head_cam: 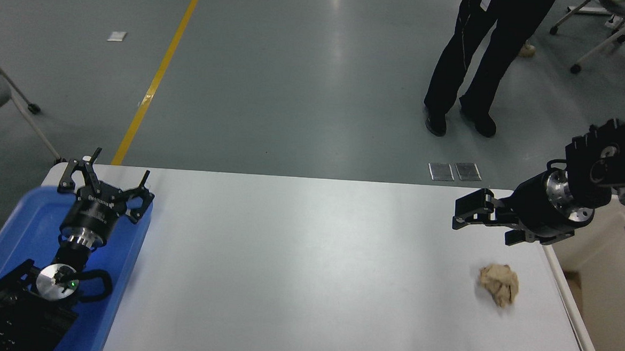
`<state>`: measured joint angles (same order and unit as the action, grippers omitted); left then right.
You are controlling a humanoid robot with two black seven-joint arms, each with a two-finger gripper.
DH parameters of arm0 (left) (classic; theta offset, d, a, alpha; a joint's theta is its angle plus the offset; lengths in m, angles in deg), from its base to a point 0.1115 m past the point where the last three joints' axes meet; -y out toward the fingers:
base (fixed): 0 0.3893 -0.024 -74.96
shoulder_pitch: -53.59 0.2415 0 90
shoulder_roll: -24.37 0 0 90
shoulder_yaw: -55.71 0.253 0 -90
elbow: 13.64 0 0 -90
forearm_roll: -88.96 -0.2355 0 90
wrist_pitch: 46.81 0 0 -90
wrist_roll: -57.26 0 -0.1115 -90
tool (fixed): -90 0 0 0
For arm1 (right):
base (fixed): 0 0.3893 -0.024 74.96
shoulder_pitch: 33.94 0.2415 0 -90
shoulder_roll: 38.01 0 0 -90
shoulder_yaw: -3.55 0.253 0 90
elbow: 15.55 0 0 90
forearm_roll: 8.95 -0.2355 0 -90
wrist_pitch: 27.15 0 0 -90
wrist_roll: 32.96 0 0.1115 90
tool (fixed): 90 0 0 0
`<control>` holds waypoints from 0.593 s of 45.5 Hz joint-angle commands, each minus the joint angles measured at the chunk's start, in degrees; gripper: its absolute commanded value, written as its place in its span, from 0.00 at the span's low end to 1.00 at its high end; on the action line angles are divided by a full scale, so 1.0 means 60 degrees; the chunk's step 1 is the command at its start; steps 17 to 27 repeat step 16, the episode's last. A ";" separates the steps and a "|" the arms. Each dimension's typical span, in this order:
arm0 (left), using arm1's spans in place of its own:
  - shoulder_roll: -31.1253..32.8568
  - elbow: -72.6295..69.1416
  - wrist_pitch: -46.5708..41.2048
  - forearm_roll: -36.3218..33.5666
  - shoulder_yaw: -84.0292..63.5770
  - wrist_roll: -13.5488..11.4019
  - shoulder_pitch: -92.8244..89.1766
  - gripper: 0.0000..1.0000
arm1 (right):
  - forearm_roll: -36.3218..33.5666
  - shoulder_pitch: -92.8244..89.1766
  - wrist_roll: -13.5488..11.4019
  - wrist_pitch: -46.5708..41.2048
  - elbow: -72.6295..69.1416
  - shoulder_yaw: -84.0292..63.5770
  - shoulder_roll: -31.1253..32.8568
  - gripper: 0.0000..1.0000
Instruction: Pick up foil plate and place in dustbin
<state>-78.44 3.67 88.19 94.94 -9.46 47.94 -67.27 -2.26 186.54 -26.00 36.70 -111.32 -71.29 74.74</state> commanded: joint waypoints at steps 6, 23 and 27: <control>-0.0004 0.0000 0.0000 0.0000 -0.0007 0.0000 0.0003 0.99 | -0.0060 0.2306 -0.0017 -0.1428 -0.0704 -0.0402 -0.0129 1.00; -0.0004 0.0000 0.0000 0.0000 -0.0007 -0.0014 0.0003 0.99 | -0.0060 0.2291 -0.0017 -0.1428 -0.0704 -0.0402 -0.0129 1.00; -0.0004 0.0000 0.0000 0.0000 -0.0007 -0.0014 0.0003 0.99 | -0.0060 0.2291 -0.0017 -0.1428 -0.0704 -0.0402 -0.0129 1.00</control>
